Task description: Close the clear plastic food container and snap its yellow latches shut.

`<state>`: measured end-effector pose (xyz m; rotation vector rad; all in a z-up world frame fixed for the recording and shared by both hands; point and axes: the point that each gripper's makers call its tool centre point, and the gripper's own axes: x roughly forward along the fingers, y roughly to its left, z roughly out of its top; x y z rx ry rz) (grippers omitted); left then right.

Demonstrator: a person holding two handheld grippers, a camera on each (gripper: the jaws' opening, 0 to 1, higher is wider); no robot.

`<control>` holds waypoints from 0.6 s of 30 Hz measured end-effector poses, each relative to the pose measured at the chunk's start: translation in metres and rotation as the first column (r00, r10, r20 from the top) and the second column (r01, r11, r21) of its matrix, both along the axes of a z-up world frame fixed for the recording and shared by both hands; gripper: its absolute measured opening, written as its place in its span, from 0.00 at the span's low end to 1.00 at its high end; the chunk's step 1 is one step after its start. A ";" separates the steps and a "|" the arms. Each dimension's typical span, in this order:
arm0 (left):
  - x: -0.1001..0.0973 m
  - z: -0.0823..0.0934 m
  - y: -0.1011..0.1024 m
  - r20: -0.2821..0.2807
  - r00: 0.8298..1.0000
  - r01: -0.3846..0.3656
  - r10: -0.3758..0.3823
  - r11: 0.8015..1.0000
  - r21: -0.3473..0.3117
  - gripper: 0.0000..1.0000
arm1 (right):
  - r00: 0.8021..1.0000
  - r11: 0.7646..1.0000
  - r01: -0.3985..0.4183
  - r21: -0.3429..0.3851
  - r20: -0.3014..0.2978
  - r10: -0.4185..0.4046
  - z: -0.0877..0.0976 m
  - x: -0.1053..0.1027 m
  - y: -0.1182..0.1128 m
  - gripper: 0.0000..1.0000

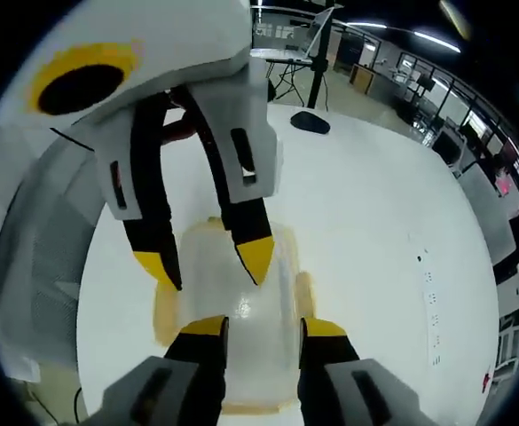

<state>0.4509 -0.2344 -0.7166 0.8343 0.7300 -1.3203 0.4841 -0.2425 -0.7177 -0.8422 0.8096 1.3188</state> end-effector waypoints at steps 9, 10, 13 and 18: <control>-0.009 -0.004 -0.002 0.027 0.999 0.027 -0.027 1.000 0.010 0.37 | 1.000 1.000 -0.002 -0.007 -0.011 0.002 -0.005 0.004 0.000 0.32; -0.009 -0.004 -0.002 0.027 0.999 0.027 -0.027 1.000 0.009 0.37 | 1.000 1.000 -0.002 -0.008 -0.010 0.002 -0.005 0.005 0.000 0.33; -0.010 -0.005 -0.004 0.044 0.998 0.033 -0.033 0.999 0.015 0.42 | 1.000 1.000 -0.002 -0.005 -0.013 0.002 -0.006 0.007 0.001 0.34; -0.015 -0.008 -0.003 0.050 0.998 0.037 -0.039 0.999 0.030 0.43 | 1.000 1.000 -0.003 -0.007 -0.022 0.003 -0.008 0.009 0.003 0.36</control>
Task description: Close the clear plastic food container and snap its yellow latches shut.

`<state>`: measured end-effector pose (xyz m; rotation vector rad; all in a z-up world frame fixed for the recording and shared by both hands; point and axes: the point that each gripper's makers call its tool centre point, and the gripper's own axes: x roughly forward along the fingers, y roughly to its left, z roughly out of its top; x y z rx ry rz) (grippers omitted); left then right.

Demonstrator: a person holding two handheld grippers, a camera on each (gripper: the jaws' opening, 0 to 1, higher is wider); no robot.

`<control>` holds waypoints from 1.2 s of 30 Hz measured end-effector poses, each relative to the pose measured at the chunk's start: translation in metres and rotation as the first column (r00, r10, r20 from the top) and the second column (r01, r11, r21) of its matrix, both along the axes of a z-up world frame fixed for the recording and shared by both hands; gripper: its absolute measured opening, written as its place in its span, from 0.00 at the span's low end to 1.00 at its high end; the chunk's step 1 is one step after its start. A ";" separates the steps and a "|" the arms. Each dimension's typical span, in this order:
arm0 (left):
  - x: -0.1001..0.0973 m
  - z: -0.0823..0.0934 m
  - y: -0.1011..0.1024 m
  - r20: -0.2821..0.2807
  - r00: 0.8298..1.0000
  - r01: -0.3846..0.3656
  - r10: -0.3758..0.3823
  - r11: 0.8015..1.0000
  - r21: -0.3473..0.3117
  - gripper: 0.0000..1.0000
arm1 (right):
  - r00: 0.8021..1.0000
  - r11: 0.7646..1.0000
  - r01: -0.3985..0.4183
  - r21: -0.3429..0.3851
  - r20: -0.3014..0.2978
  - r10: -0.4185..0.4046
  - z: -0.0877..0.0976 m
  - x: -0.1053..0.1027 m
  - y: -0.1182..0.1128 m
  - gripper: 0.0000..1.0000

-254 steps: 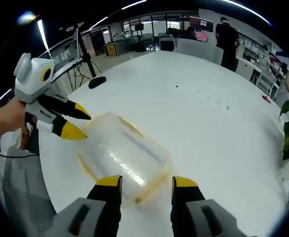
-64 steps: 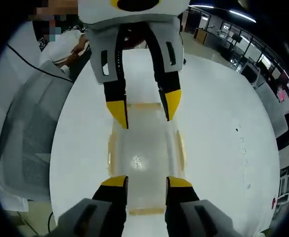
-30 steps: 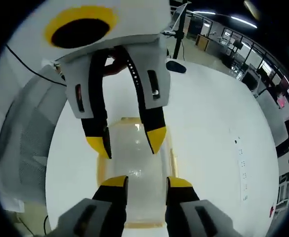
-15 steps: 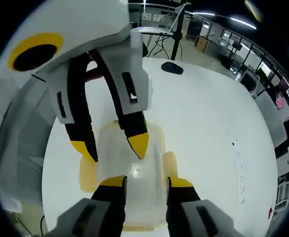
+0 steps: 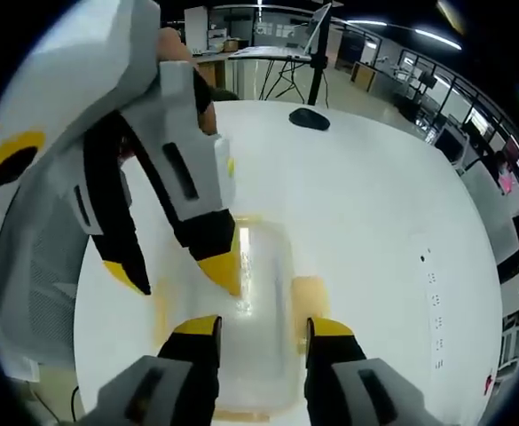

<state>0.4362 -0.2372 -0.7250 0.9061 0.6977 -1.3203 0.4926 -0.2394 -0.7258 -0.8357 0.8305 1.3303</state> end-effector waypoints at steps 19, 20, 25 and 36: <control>0.003 -0.007 -0.004 0.051 0.995 -0.086 0.086 0.996 -0.015 0.43 | 0.993 0.998 0.051 0.020 -0.103 -0.049 -0.004 0.004 0.005 0.40; 0.004 -0.007 -0.003 0.058 0.995 -0.086 0.086 0.996 -0.013 0.42 | 0.993 0.998 0.054 0.018 -0.108 -0.052 -0.005 0.005 0.005 0.40; 0.005 -0.008 -0.005 0.076 0.993 -0.084 0.085 0.996 -0.007 0.42 | 0.984 0.998 0.061 0.024 -0.170 -0.056 -0.007 0.002 0.007 0.39; 0.006 -0.010 -0.008 0.091 0.991 -0.094 0.096 0.995 -0.023 0.43 | 0.977 0.999 0.045 0.026 -0.208 -0.038 -0.009 0.002 0.007 0.38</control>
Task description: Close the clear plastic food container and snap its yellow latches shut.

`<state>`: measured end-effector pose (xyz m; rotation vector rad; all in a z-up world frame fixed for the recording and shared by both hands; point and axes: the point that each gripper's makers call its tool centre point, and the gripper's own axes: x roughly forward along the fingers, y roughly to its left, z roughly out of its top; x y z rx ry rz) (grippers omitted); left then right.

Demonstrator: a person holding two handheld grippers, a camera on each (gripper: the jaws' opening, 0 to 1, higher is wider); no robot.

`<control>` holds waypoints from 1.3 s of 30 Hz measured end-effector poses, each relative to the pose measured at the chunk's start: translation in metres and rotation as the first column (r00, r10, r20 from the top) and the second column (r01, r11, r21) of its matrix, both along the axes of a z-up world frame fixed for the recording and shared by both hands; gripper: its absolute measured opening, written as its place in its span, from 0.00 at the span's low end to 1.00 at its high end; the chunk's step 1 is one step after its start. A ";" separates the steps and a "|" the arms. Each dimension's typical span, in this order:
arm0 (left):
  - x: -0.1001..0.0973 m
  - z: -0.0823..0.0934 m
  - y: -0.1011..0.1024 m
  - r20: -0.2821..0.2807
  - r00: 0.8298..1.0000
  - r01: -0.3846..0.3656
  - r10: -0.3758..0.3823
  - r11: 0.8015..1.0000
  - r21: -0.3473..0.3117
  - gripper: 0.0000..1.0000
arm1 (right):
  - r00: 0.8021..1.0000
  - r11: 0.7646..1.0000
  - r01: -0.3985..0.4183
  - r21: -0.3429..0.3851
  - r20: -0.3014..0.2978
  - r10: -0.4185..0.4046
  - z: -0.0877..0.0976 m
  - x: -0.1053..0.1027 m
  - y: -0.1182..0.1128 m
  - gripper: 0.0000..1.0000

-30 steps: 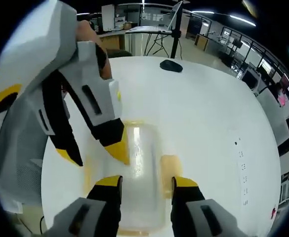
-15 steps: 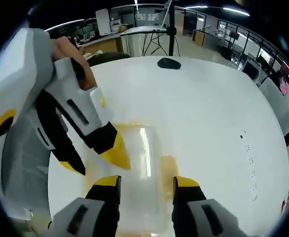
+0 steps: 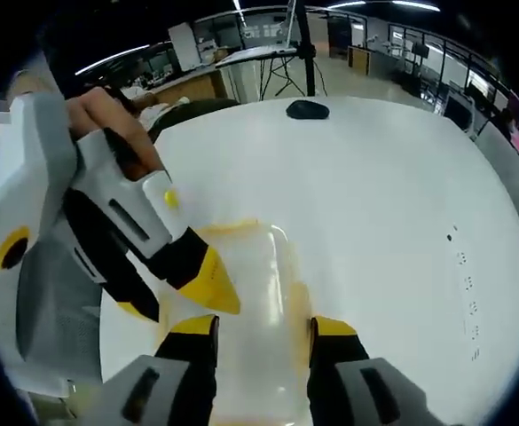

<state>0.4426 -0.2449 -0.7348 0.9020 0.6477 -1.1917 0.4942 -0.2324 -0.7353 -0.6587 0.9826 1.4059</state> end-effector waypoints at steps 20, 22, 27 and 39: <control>0.005 -0.004 -0.001 0.027 0.996 -0.091 0.091 0.996 0.001 0.36 | 0.996 0.998 -0.042 -0.055 -0.081 0.038 0.001 -0.001 0.009 0.28; 0.005 -0.003 -0.001 0.032 0.995 -0.089 0.089 0.996 -0.004 0.36 | 0.996 0.998 -0.042 -0.054 -0.083 0.037 0.002 -0.002 0.008 0.28; 0.004 -0.003 -0.001 0.038 0.996 -0.074 0.075 0.997 -0.032 0.37 | 0.996 0.997 -0.041 -0.061 -0.084 0.036 0.000 0.001 0.002 0.29; 0.003 -0.002 -0.002 0.034 0.997 -0.069 0.070 0.997 -0.038 0.39 | 0.997 0.999 -0.033 -0.034 -0.072 0.031 0.000 0.002 -0.004 0.32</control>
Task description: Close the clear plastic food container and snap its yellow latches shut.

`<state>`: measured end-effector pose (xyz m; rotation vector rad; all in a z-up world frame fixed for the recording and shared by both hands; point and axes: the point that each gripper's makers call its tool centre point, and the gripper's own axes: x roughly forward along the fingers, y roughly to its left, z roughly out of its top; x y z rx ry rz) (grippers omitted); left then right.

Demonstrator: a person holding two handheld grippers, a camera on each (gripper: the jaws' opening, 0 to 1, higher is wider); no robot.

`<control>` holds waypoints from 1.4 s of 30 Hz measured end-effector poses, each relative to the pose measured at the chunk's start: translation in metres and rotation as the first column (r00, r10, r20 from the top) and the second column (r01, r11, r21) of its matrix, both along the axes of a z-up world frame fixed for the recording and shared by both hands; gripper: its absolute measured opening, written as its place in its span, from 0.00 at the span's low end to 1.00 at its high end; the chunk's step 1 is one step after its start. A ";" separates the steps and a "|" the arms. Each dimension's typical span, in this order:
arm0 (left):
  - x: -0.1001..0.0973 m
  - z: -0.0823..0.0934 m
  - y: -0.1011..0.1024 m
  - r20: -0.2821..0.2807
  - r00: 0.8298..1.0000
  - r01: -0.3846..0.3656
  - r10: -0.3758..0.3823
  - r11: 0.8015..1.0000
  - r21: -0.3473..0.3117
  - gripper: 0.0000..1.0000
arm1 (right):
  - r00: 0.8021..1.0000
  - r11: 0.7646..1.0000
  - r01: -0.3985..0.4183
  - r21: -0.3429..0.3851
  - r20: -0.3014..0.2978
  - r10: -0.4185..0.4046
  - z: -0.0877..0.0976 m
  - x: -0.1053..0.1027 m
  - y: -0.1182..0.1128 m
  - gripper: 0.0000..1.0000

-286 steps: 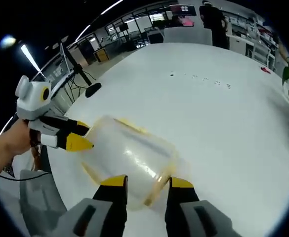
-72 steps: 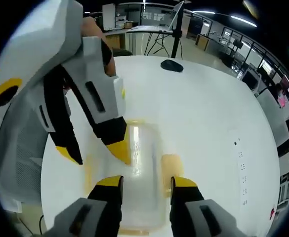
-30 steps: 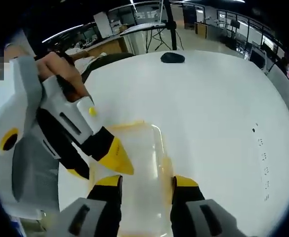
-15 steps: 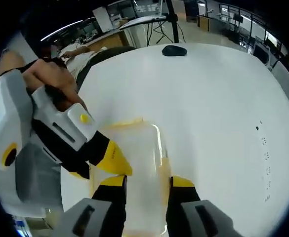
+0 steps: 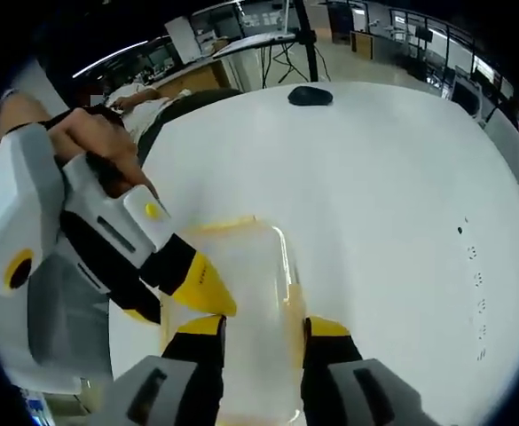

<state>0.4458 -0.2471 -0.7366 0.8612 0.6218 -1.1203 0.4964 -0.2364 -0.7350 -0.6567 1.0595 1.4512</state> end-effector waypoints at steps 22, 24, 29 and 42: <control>-0.005 0.005 -0.005 -0.016 0.998 0.064 -0.064 0.998 -0.010 0.38 | 0.997 0.999 0.001 -0.040 0.072 0.002 0.004 -0.005 -0.002 0.36; -0.005 0.005 -0.005 -0.018 0.998 0.066 -0.066 0.998 -0.005 0.37 | 0.997 0.999 -0.005 -0.040 0.080 0.008 0.006 -0.007 -0.004 0.37; -0.006 0.013 -0.009 -0.024 0.997 0.071 -0.072 0.997 -0.024 0.37 | 0.996 0.999 0.004 -0.042 0.093 0.000 0.009 -0.006 -0.008 0.36; -0.003 0.022 -0.008 -0.026 0.996 0.082 -0.083 0.996 -0.032 0.39 | 0.990 0.999 0.028 -0.033 0.140 -0.023 0.018 -0.007 -0.016 0.41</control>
